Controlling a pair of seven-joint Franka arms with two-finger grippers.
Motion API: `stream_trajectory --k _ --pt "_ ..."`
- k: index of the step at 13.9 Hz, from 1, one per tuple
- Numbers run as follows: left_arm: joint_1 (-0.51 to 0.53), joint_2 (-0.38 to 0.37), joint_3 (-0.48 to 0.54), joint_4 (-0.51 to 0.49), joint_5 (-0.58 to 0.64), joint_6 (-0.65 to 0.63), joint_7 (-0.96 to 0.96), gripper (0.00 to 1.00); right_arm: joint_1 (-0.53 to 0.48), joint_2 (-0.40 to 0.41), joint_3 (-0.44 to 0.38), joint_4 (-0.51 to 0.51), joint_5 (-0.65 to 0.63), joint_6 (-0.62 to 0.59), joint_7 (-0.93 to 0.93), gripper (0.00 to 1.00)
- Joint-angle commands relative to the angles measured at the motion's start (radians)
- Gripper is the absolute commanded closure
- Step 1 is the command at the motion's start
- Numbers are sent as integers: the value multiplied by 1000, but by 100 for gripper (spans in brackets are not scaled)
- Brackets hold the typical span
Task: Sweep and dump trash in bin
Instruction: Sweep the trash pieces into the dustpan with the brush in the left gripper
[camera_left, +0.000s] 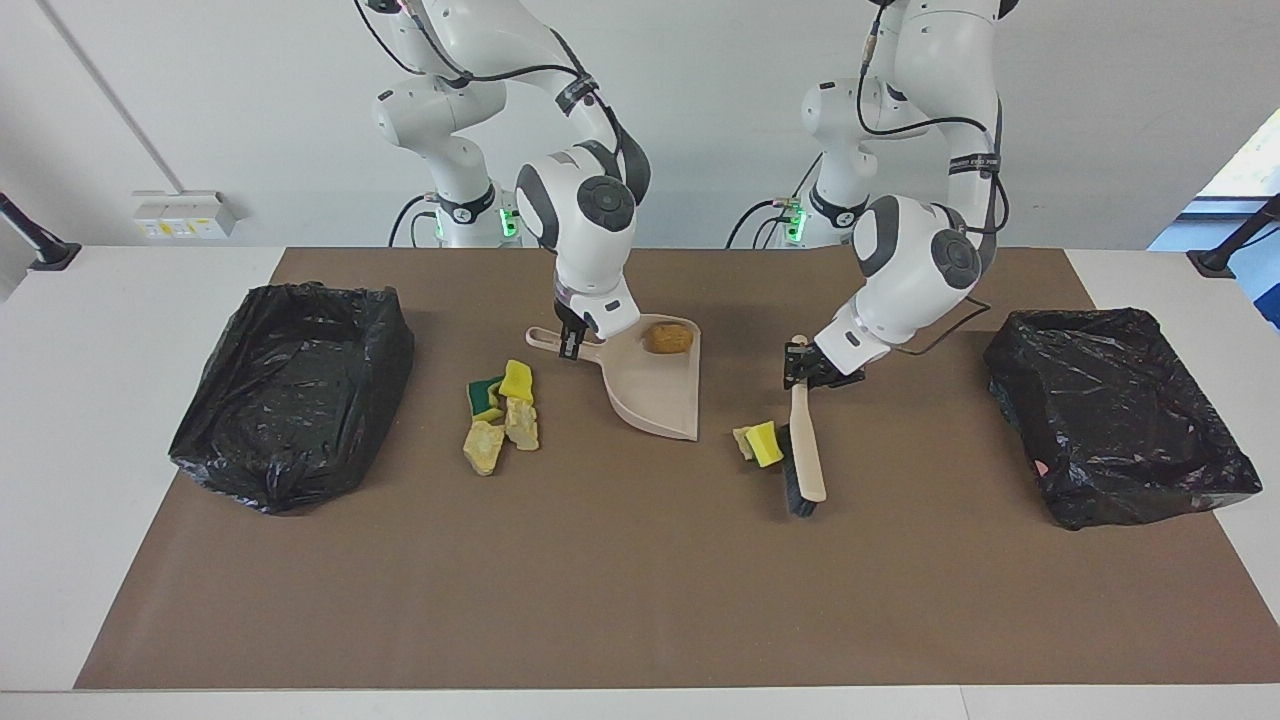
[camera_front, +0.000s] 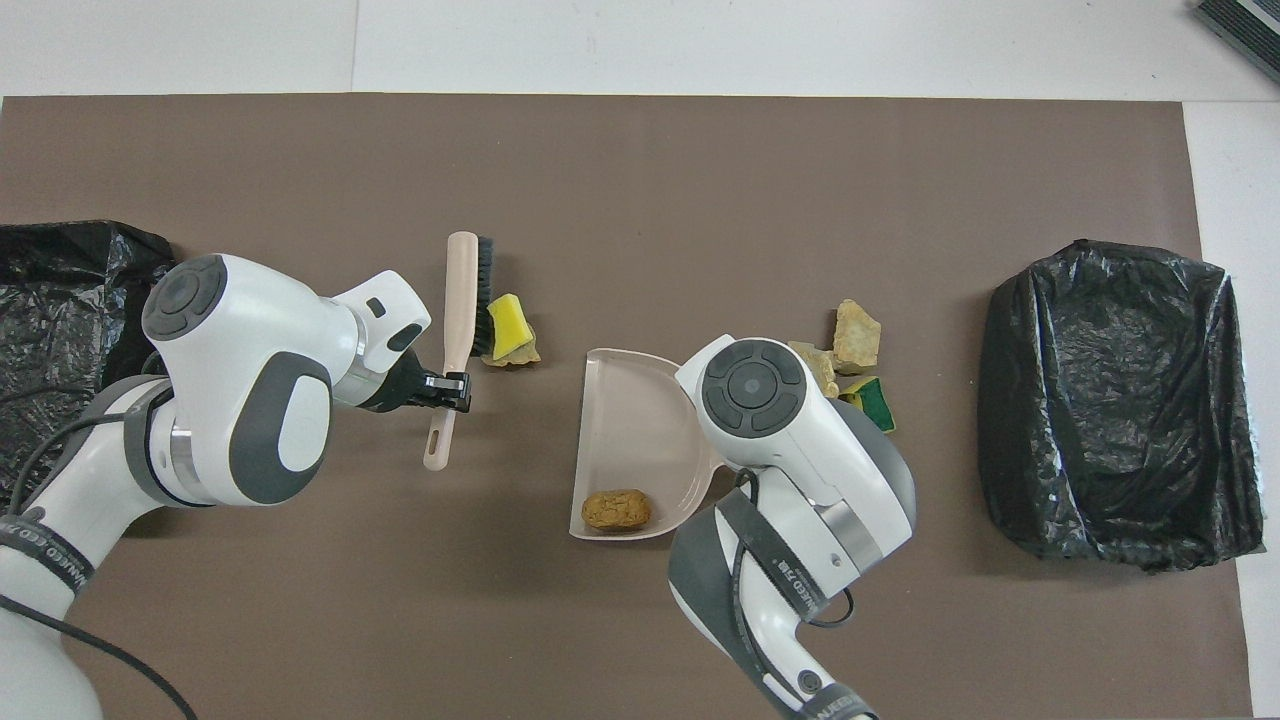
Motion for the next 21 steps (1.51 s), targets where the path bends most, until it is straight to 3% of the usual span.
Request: stream_trajectory --k 1,4,10,14,21 --pt "6 12 2 -36 72 63 18 100 3 -23 2 -28 -17 19 33 100" --pt "-1 5 2 -56 143 58 15 100 3 -23 2 -28 -17 19 33 100" --pt "-67 -32 -23 -94 144 -22 -33 100 3 -23 2 -28 -14 19 48 100" --pt "-73 -47 -147 -87 147 -94 -215 100 3 -23 2 -28 -14 18 48 100" --pt "-75 -80 -368 -76 180 -113 -502 100 3 -23 2 -28 -14 16 50 100"
